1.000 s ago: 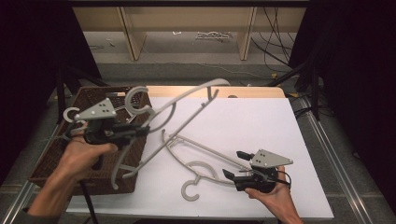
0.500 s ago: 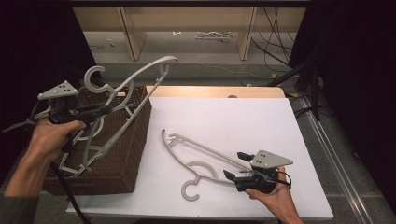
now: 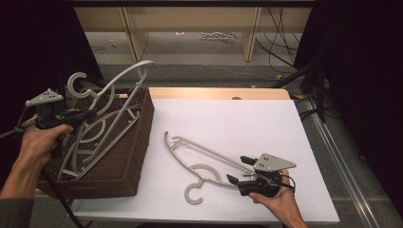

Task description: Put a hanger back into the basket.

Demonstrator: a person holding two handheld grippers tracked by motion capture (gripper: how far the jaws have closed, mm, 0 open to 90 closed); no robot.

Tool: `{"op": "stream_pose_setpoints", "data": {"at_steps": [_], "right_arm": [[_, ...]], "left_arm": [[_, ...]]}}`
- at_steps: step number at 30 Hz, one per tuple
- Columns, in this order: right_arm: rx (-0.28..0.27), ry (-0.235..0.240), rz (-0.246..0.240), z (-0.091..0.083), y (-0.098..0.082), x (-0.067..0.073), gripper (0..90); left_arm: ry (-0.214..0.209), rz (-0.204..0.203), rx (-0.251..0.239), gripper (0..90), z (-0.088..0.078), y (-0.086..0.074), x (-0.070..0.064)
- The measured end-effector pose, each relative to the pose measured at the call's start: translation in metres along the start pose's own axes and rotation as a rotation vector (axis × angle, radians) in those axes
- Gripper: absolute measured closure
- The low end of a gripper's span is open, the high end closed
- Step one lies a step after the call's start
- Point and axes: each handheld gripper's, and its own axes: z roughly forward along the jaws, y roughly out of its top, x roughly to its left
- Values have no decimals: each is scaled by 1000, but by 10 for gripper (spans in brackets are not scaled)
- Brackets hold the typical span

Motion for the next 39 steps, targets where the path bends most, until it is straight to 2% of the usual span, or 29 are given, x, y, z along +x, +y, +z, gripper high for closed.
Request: {"op": "stream_pose_setpoints", "data": {"at_steps": [2,5,6,9,11,12,13,14,16,20,23,25,28,29,30,31,32,33,35,36,38,39], "right_arm": [[-11,-2,1,1,-1,0,229],[0,0,3,1,0,-1,222],[1,-2,-1,0,0,-1,220],[-1,-5,3,0,0,-1,215],[-3,-6,3,0,0,-2,203],[-2,-8,6,0,-1,-2,201],[17,-11,8,-1,-1,-2,196],[3,-7,8,1,-1,-2,191],[8,-4,12,1,-1,-2,180],[11,-7,19,1,-1,-3,171],[9,-7,21,1,-1,-3,172],[13,-10,22,0,-1,-3,172],[18,-19,20,0,-1,-4,172],[14,-10,21,1,-2,-4,173],[15,-10,21,1,-2,-4,173],[13,-10,21,1,-2,-4,172],[8,-13,22,1,-1,-4,173],[10,-7,20,1,-1,-4,173],[15,-8,20,1,-2,-4,173],[16,-9,22,1,-2,-4,173],[12,-11,23,2,-2,-4,174],[16,-8,21,1,-2,-4,174]], "left_arm": [[4,2,0,795,-1,-2,3],[8,0,-3,795,-4,-12,13],[10,-16,-2,795,-4,-15,15],[13,-19,0,795,-5,-20,20],[17,2,6,795,-7,-27,25],[17,-10,8,794,-7,-30,26],[19,-6,3,795,-8,-32,28],[24,-1,0,795,-9,-35,30],[18,-9,-2,795,-9,-41,33],[27,3,24,795,-12,-51,38],[23,11,31,795,-12,-55,40],[16,3,39,794,-13,-63,42],[-6,27,47,794,-13,-69,45],[-6,14,49,794,-12,-71,44],[-21,45,44,794,-11,-70,46],[-11,23,60,794,-11,-71,43],[-24,43,55,794,-8,-71,45],[-18,51,74,794,-8,-70,45],[-20,47,88,794,-3,-70,45],[-12,54,104,793,-1,-70,45],[-29,73,126,793,4,-70,47],[-22,47,142,793,5,-71,46]]}}
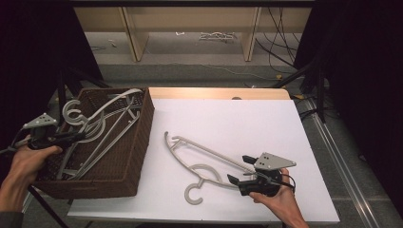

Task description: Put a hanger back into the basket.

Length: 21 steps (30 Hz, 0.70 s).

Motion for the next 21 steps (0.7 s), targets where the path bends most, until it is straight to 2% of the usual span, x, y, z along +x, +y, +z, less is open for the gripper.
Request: {"op": "stream_pose_setpoints", "data": {"at_steps": [1,3,5,6,10,11,14,15,16,18,19,21], "right_arm": [[2,0,1,0,0,0,174],[-2,-3,4,0,0,0,173],[-4,-4,-1,0,0,-1,174],[0,-3,3,0,0,0,174],[-5,-6,-1,0,0,-1,173],[-1,-4,1,0,0,-1,174],[18,-7,3,-1,0,-1,173],[16,-8,2,-1,0,-1,174],[14,-10,-2,-1,0,-1,174],[15,-12,-3,-1,0,-1,174],[4,-3,4,0,-1,-1,173],[4,-4,7,0,-1,-2,173]], "left_arm": [[0,40,2,793,2,1,3],[0,57,32,793,5,1,6],[0,-8,71,792,7,0,2],[-7,-24,84,793,9,0,0],[-7,-14,135,792,16,1,-1],[-5,12,156,791,17,2,1],[4,0,175,789,22,1,2],[21,-12,185,786,26,0,2],[34,-2,200,782,27,0,4],[60,-28,216,770,29,-3,5],[68,-53,210,762,30,-4,6],[85,-74,201,749,30,-6,7]]}}
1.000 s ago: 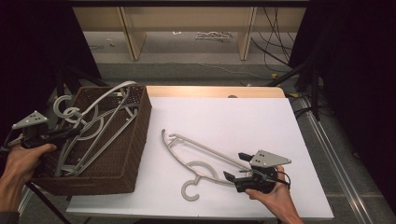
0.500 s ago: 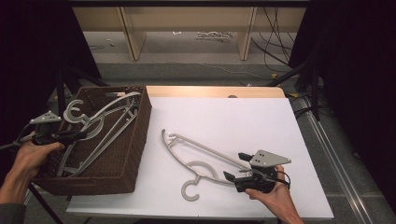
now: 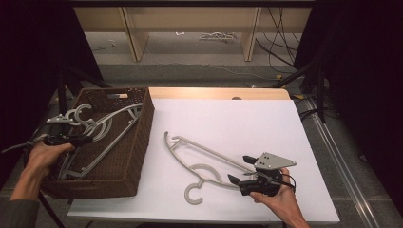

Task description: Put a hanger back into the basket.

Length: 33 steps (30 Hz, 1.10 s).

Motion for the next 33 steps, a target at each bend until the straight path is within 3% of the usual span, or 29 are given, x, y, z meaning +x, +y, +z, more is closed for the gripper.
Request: {"op": "stream_pose_setpoints", "data": {"at_steps": [1,2,4,5,6,7,8,9,11,14,16,17,19,20,22,25,30,31,32,33], "right_arm": [[-1,2,-1,0,0,0,173],[1,1,-4,0,0,0,173],[0,0,-3,0,0,0,173],[-1,0,-2,0,0,0,173],[-2,2,-3,1,0,0,173],[1,5,-2,1,0,1,173],[8,7,-3,1,0,0,174],[9,6,-1,1,-1,0,173],[3,3,2,1,0,0,173],[5,2,-1,0,-1,0,174],[4,1,4,1,0,0,173],[3,2,3,1,0,0,173],[10,4,-2,1,-1,0,173],[10,2,-4,1,-1,0,173],[9,3,-3,2,-1,0,172],[16,-3,-2,1,-1,1,171],[12,10,0,4,-3,0,165],[13,11,-1,4,-3,0,165],[13,20,0,4,-3,0,165],[16,18,2,4,-3,0,165]], "left_arm": [[17,-4,-11,742,1,0,0],[30,24,-15,743,1,0,3],[48,-28,-15,726,1,-2,4],[49,-7,-29,702,1,-2,6],[52,55,-20,667,0,-1,12],[58,-11,-58,643,1,-2,8],[61,48,-59,625,-2,-2,13],[79,-12,-87,593,-3,-2,10],[114,-26,-90,527,-11,-2,10],[153,-111,-137,459,-20,0,-1],[155,-153,-185,405,-26,2,-8],[154,-173,-206,385,-30,3,-12],[152,-170,-224,359,-34,4,-16],[145,-190,-271,340,-40,7,-25],[120,-212,-311,294,-47,11,-34],[87,-213,-351,198,-56,18,-54],[-13,-170,-440,161,-65,27,-92],[-13,-170,-440,159,-65,27,-92],[-42,-134,-459,158,-66,28,-108],[-62,-127,-471,158,-66,29,-117]]}}
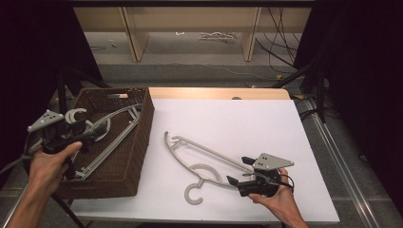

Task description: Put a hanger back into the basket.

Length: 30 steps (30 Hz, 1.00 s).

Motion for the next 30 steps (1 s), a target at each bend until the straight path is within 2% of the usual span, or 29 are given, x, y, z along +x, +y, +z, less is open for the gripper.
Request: {"op": "stream_pose_setpoints", "data": {"at_steps": [1,2,3,7,8,11,14,16,17,19,20,23,24,26,27,30], "right_arm": [[1,2,0,0,0,0,165],[1,2,0,0,0,0,165],[9,4,-2,0,0,1,165],[3,5,0,1,0,1,165],[3,5,1,1,-1,1,165],[-1,10,-3,1,-1,0,165],[-2,9,-3,0,-1,0,166],[-2,9,0,1,-1,0,166],[0,9,1,1,-1,0,166],[-1,8,0,1,-2,0,166],[-1,11,-2,1,-2,0,166],[3,19,5,2,-2,1,166],[-7,12,-7,2,-2,0,166],[-8,15,-7,2,-2,1,167],[-2,18,-1,2,-2,1,167],[5,34,11,3,-3,0,167]], "left_arm": [[-22,9,-2,158,1,-1,-8],[-22,9,-2,158,1,-1,-8],[-71,35,-13,158,4,-3,-23],[-134,60,-35,158,11,-9,-49],[-149,57,-61,158,14,-12,-55],[-177,67,-80,158,18,-18,-69],[-189,101,-80,159,23,-25,-81],[-199,107,-81,159,25,-28,-84],[-229,139,-86,159,30,-33,-89],[-248,168,-77,159,34,-38,-95],[-249,173,-74,158,35,-42,-99],[-269,136,-52,159,40,-55,-108],[-277,124,-48,159,41,-59,-110],[-284,123,-45,160,43,-67,-114],[-292,109,-47,160,44,-70,-116],[-289,137,-58,160,45,-78,-118]]}}
